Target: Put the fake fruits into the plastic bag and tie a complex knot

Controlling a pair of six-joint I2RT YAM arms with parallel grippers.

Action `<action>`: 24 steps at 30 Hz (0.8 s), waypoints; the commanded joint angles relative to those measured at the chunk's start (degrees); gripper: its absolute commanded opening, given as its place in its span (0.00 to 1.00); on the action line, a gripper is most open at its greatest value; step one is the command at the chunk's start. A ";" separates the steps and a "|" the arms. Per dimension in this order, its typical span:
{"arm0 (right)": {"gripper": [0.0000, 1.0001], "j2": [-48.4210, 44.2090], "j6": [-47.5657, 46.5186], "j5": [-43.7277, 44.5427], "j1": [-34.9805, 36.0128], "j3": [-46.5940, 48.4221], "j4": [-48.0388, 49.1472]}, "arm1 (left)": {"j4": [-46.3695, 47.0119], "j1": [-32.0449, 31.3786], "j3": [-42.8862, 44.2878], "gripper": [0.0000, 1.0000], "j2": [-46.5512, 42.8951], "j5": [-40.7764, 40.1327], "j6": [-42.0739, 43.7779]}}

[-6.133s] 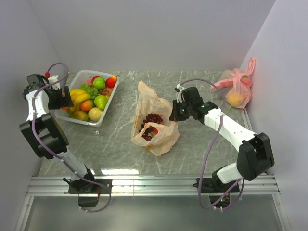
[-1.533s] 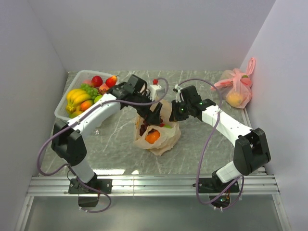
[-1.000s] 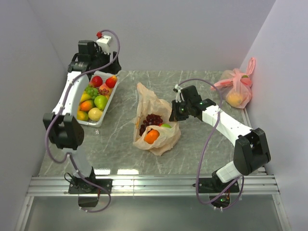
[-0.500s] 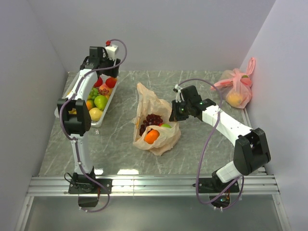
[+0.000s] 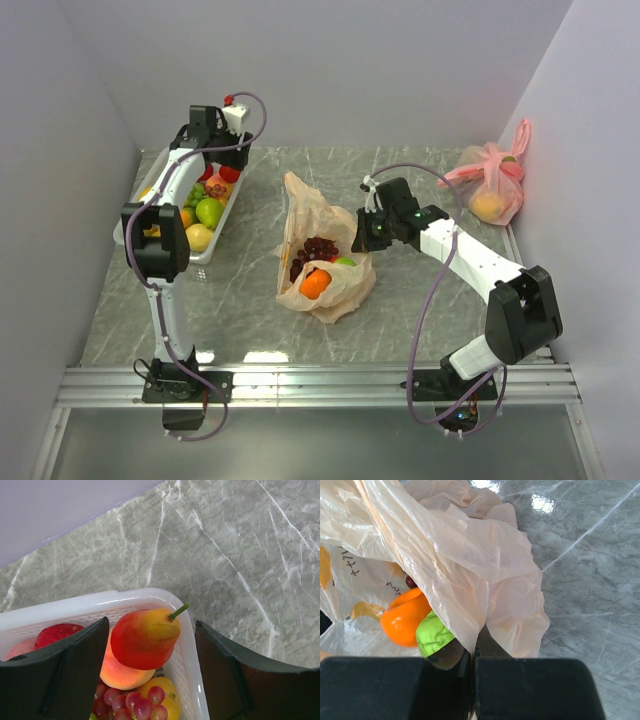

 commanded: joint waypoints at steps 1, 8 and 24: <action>0.00 -0.68 -0.50 -0.09 -0.51 1.58 0.28 | 1.26 0.18 0.22 0.75 -0.47 0.34 -0.28; 0.00 -1.20 -0.59 -0.44 -0.42 0.96 0.54 | 1.87 1.68 1.81 0.64 2.44 -2.38 -0.46; 0.00 -0.85 -0.76 -0.44 -0.60 1.32 0.28 | 1.08 3.17 2.33 0.39 1.39 0.25 -1.86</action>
